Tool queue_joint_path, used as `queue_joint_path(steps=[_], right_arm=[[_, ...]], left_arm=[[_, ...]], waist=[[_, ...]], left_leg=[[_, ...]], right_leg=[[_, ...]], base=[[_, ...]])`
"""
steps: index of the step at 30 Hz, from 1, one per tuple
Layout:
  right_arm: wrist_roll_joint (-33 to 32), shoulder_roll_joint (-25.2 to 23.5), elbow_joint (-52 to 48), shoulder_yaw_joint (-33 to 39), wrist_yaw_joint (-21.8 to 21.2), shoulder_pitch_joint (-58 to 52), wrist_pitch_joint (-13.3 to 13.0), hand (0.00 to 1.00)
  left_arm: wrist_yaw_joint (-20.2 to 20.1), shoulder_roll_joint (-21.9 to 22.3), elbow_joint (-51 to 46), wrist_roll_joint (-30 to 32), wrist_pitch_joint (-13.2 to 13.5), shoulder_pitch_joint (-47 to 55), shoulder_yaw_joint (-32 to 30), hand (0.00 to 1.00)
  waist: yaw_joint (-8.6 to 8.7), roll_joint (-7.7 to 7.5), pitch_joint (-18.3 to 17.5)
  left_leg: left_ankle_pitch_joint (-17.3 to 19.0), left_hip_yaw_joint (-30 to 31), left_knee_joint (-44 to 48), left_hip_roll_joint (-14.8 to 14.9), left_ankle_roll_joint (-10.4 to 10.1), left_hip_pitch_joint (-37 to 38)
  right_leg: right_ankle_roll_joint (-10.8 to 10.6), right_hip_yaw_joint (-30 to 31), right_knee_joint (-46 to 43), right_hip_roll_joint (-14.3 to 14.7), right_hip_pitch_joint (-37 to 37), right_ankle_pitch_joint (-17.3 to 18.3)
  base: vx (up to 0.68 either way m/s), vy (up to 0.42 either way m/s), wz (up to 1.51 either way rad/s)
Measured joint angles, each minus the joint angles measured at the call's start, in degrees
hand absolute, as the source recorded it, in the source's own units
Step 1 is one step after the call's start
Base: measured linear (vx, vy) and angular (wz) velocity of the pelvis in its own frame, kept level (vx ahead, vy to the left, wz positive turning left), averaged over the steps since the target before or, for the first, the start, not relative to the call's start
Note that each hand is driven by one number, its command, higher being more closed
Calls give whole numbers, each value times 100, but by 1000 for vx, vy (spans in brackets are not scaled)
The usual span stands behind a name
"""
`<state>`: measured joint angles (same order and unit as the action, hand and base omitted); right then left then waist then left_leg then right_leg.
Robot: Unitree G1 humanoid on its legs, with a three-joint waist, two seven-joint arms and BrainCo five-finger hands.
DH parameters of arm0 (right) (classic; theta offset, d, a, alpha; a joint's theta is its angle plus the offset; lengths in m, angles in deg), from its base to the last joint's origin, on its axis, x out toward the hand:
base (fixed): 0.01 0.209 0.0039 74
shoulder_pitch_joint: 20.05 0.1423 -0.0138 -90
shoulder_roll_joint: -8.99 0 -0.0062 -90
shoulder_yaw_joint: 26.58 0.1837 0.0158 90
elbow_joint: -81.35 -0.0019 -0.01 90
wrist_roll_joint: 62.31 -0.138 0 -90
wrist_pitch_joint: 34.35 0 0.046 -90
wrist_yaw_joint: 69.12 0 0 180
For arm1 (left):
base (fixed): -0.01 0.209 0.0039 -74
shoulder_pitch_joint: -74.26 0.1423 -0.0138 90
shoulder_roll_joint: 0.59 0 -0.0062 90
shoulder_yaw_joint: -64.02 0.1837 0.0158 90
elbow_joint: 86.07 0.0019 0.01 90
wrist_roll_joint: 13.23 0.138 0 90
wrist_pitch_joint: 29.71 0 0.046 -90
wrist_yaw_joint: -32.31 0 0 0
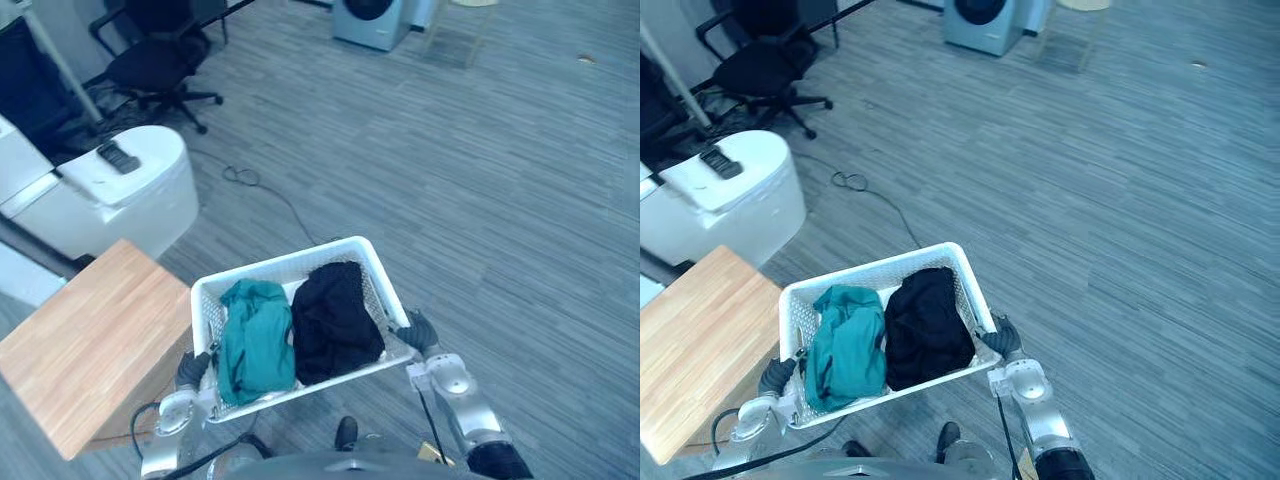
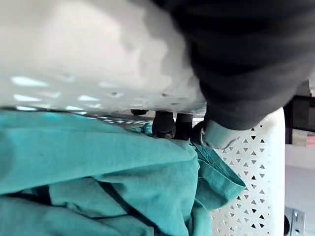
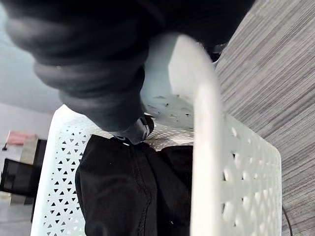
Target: Pick up the laundry basket with both hands and put the clothes into the washing machine.
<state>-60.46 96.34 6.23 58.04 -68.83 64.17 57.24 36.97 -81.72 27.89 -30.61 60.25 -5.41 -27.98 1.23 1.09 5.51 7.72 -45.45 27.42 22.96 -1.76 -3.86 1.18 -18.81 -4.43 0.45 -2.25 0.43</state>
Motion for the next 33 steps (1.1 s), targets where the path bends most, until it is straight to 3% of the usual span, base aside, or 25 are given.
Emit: queue_joint_path(steps=[2,3,4,5,6,7,8,10,11,13,14,15,16,17,19,20,22,23,24,26,28,30,31,32,33], right_arm=[[-2,-14,-301,13,41,-236,-77,100],[-2,-19,-347,46,88,-292,-117,100],[-2,-37,-347,100,117,-334,-116,100],[-3,-35,-349,117,124,-331,-116,100],[-44,2,-385,153,151,-308,-116,100],[-92,91,-436,177,157,-304,-123,100],[-194,114,-450,214,146,-304,-127,100],[-200,115,-452,213,110,-326,-127,100],[-199,113,-453,216,105,-380,-127,100],[-200,118,-452,282,103,-495,-128,100],[-207,119,-427,360,104,-489,-128,100],[-209,112,-430,361,101,-478,-136,100],[-208,46,-439,371,108,-463,-139,100],[-208,27,-451,362,107,-472,-140,100],[-208,-65,-443,376,99,-607,-191,100],[-208,-164,-431,397,109,-627,-190,100],[-204,-332,-216,447,109,-651,-187,100],[-203,-356,-156,455,108,-691,-185,100],[-203,-397,-80,509,102,-777,-186,100],[-203,-468,-53,513,96,-794,-187,100],[-214,-551,-119,568,102,-847,-190,100],[-223,-598,-355,668,109,-979,-191,100],[-223,-599,-388,674,109,-988,-190,100],[-224,-627,-427,667,110,-1005,-189,100],[-223,-632,-455,667,112,-1014,-189,100]], left_arm=[[-4,-18,35,-1,0,6,-4,100],[-2,-8,36,-5,5,37,-8,100],[-10,53,35,-5,7,100,-2,100],[-9,104,34,-9,10,150,2,100],[-5,216,30,-56,15,202,3,100],[-5,321,-46,-143,30,216,36,100],[-6,356,-106,-165,67,219,36,100],[-14,308,-85,-164,79,216,38,100],[-19,296,-73,-159,74,235,38,100],[-91,325,-76,-149,65,240,77,100],[-112,329,-83,-151,97,236,98,100],[-110,328,-79,-152,97,234,95,100],[-106,306,-74,-155,97,240,73,100],[-111,289,-85,-158,101,262,38,100],[-115,251,-128,-155,138,356,34,100],[-112,186,-126,-154,128,342,43,100],[-109,14,-134,-152,97,345,97,100],[-110,2,-142,-147,74,391,117,100],[-108,-37,-161,-146,21,445,207,100],[-102,-153,-221,-124,6,412,300,100],[-54,-224,-328,-94,6,377,358,100],[-35,-267,-353,-91,6,271,446,100],[-35,-298,-354,-91,6,231,456,100],[-30,-343,-353,-74,7,174,465,100],[-18,-360,-351,-46,7,158,468,100]], waist=[[-77,132,113],[-111,261,231],[-133,291,271],[-129,257,293],[-135,271,288],[-162,228,303],[-220,238,305],[-260,309,286],[-270,359,272],[-305,543,262],[-363,592,259],[-385,608,246],[-419,544,189],[-442,386,140],[-399,-57,-69],[-335,-200,-64],[-246,-395,28],[-246,-391,43],[-174,-321,92],[-89,-237,234],[54,-109,338],[151,-113,362],[175,-109,355],[160,-200,295],[159,-245,266]], left_leg=[[27,132,1324,795,281,-145],[-269,480,2132,1242,960,-356],[-556,1247,2671,1240,1216,-796],[-446,1711,2872,1012,1001,-1035],[-85,2488,2929,224,410,-1397],[158,2950,2507,-561,68,-1635],[248,3003,1885,-935,-35,-1682],[135,2971,294,-1219,-212,-1710],[-223,3042,-915,-1294,-411,-1698],[-838,3647,-2306,-1306,-783,-1708],[-861,3943,-2389,-1179,-816,-1787],[-885,3955,-2329,-1137,-781,-1774],[-1125,3949,-2058,-1199,-514,-1803],[-1159,3903,-1828,-1302,-392,-1869],[-774,3576,-858,-1837,204,-2013],[-545,3500,-659,-1992,240,-1992],[102,3307,-240,-2358,521,-1497],[212,3313,-249,-2419,580,-1292],[427,3458,-316,-2488,668,-877],[650,3628,-591,-2508,674,-240],[726,3799,-971,-2508,662,260],[825,3926,-1300,-2504,605,715],[892,3947,-1434,-2502,521,907],[1052,3975,-1704,-2553,401,1241],[1141,4004,-1794,-2570,345,1399]], right_leg=[[227,235,279,367,354,233],[338,447,290,572,498,323],[382,692,206,606,519,374],[408,810,137,575,471,410],[441,1102,28,430,319,430],[455,1342,30,286,143,435],[467,1508,105,233,76,428],[494,1517,335,212,108,405],[478,1503,416,242,154,408],[354,1583,478,435,309,484],[232,1660,343,540,329,566],[231,1718,230,546,358,680],[212,1933,-268,411,263,1082],[168,2029,-644,263,62,1336],[-411,2249,-2477,-350,-498,2081],[-583,2292,-3293,-492,-718,2072],[-1041,2242,-5140,-971,-1233,1066],[-1046,2222,-5394,-1027,-1251,626],[-903,2166,-5814,-1038,-1291,-475],[-524,1829,-6476,-1023,-1745,341],[-393,1360,-5900,-998,-2185,962],[-434,986,-4200,-1010,-2434,994],[-474,748,-3030,-1021,-2442,756],[-515,273,-1245,-1050,-2365,135],[-490,168,-941,-1056,-2385,-35]], base=[[-72,-167,-80],[-116,-82,-86],[-107,-40,-88],[-26,11,-91],[38,36,-99],[87,63,-120],[83,54,-104],[159,59,-90],[217,66,-65],[284,114,-41],[297,181,-57],[342,260,-82],[330,234,-73],[424,293,-87],[506,297,-53],[495,232,-12],[532,222,1],[659,258,13],[514,159,28],[591,128,30],[476,25,42],[463,-8,45],[569,-79,23],[611,-106,17],[804,-168,24]])
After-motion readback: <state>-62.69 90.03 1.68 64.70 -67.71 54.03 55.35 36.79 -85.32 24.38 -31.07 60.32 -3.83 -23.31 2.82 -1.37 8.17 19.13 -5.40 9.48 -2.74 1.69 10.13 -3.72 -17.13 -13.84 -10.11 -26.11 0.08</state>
